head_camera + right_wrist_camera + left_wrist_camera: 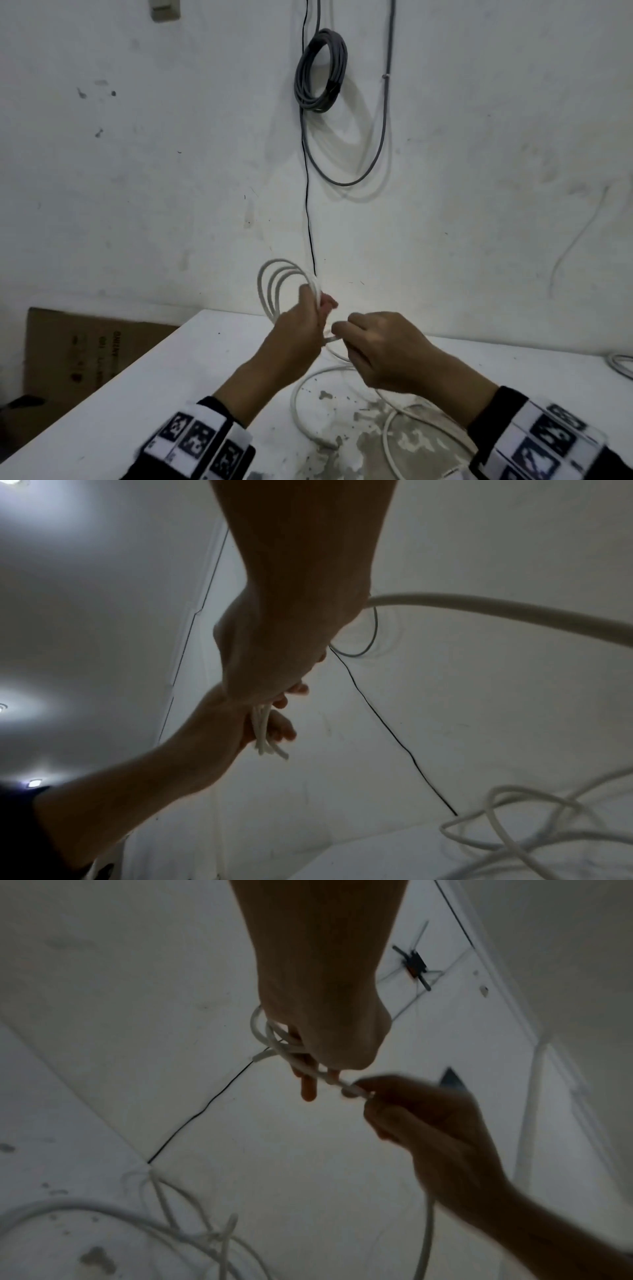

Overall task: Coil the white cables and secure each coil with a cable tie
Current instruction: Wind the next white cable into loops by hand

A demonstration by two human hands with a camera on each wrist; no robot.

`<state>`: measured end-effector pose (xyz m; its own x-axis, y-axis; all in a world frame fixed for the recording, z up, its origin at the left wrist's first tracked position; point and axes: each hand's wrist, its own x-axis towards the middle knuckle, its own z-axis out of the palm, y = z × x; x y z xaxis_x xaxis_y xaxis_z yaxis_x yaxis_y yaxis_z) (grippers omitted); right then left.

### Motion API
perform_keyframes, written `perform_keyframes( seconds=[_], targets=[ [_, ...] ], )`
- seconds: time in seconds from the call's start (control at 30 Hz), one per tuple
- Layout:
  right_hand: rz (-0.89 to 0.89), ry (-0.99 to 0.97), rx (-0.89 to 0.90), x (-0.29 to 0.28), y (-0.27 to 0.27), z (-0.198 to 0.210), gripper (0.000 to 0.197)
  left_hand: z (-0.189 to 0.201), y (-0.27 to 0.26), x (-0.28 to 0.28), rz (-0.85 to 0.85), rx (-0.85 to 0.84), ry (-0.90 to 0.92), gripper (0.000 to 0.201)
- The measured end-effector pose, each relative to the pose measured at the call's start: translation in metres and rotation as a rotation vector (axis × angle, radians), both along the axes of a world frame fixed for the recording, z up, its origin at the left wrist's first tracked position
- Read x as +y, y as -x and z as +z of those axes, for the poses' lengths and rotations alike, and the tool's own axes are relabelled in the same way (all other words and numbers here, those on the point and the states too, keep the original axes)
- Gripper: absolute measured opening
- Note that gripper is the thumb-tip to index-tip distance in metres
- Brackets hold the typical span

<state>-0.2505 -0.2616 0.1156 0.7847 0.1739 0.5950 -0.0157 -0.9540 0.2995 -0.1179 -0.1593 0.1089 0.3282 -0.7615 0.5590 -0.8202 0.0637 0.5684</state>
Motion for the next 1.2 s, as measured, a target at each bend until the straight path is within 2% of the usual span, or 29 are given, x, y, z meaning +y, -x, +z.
perform_keyframes(
  seconds=[0.07, 0.13, 0.2, 0.27, 0.4, 0.47, 0.53, 0.6, 0.63, 0.67, 0.7, 0.8, 0.83, 0.9, 0.93, 1.03, 1.1, 1.17, 1.2],
  targets=[
    [0.028, 0.071, -0.035, -0.005, -0.001, 0.007, 0.017, -0.007, 0.0, 0.0, 0.091, -0.211, -0.121, 0.01],
    [-0.008, 0.169, -0.048, -0.017, 0.004, 0.013, 0.009, -0.01, -0.003, 0.002, 0.189, -0.364, -0.145, 0.02],
    [-0.112, 0.279, -0.022, -0.033, 0.01, 0.014, 0.009, -0.009, -0.006, 0.004, 0.278, -0.485, -0.136, 0.031],
    [-0.265, 0.338, 0.043, -0.043, 0.015, 0.013, 0.019, -0.007, -0.008, 0.006, 0.334, -0.603, -0.162, 0.042],
    [-0.501, 0.177, -0.025, -0.049, 0.014, 0.015, 0.033, -0.007, -0.003, 0.006, 0.252, -0.559, -0.307, 0.041],
    [-0.515, 0.1, -0.098, -0.053, 0.014, 0.017, 0.034, -0.009, 0.001, 0.008, 0.232, -0.616, -0.339, 0.041],
    [-0.481, 0.044, -0.142, -0.055, 0.012, 0.018, 0.032, -0.008, 0.005, 0.009, 0.224, -0.592, -0.328, 0.035],
    [-0.416, -0.024, -0.186, -0.057, 0.011, 0.018, 0.021, -0.002, 0.01, 0.011, 0.152, -0.441, -0.288, 0.03],
    [-0.386, -0.063, -0.212, -0.058, 0.01, 0.018, 0.013, 0.003, 0.013, 0.011, 0.088, -0.293, -0.264, 0.032],
    [-0.351, -0.115, -0.226, -0.058, 0.009, 0.018, 0.006, 0.007, 0.015, 0.012, -0.011, -0.066, -0.237, 0.035],
    [-0.306, -0.188, -0.214, -0.058, 0.009, 0.017, 0.007, 0.012, 0.017, 0.014, -0.145, 0.231, -0.21, 0.038],
    [-0.13, -0.523, -0.091, -0.044, 0.009, 0.011, 0.032, 0.023, 0.009, 0.017, -0.586, 1.128, -0.188, 0.039],
    [-0.085, -0.67, -0.016, -0.035, 0.01, 0.009, 0.047, 0.024, 0.005, 0.016, -0.725, 1.307, -0.172, 0.035],
    [-0.057, -1.015, 0.086, -0.016, 0.01, 0.007, 0.071, 0.026, 0.0, 0.013, -0.931, 1.437, -0.109, 0.034],
    [-0.045, -1.183, 0.1, -0.008, 0.011, 0.007, 0.077, 0.026, -0.001, 0.013, -0.957, 1.467, -0.076, 0.036],
    [0.166, -1.606, 0.052, 0.009, 0.011, 0.007, 0.075, 0.025, 0.001, 0.01, -0.828, 1.5, 0.016, 0.038],
    [0.253, -1.658, 0.004, 0.016, 0.009, 0.008, 0.058, 0.022, 0.002, 0.007, -0.696, 1.509, 0.074, 0.036],
    [0.22, -1.473, -0.076, 0.02, 0.005, 0.008, 0.03, 0.019, 0.003, 0.006, -0.658, 1.518, 0.109, 0.036],
    [0.198, -1.364, -0.134, 0.021, 0.004, 0.007, 0.025, 0.019, 0.004, 0.006, -0.655, 1.516, 0.113, 0.035]
  ],
)
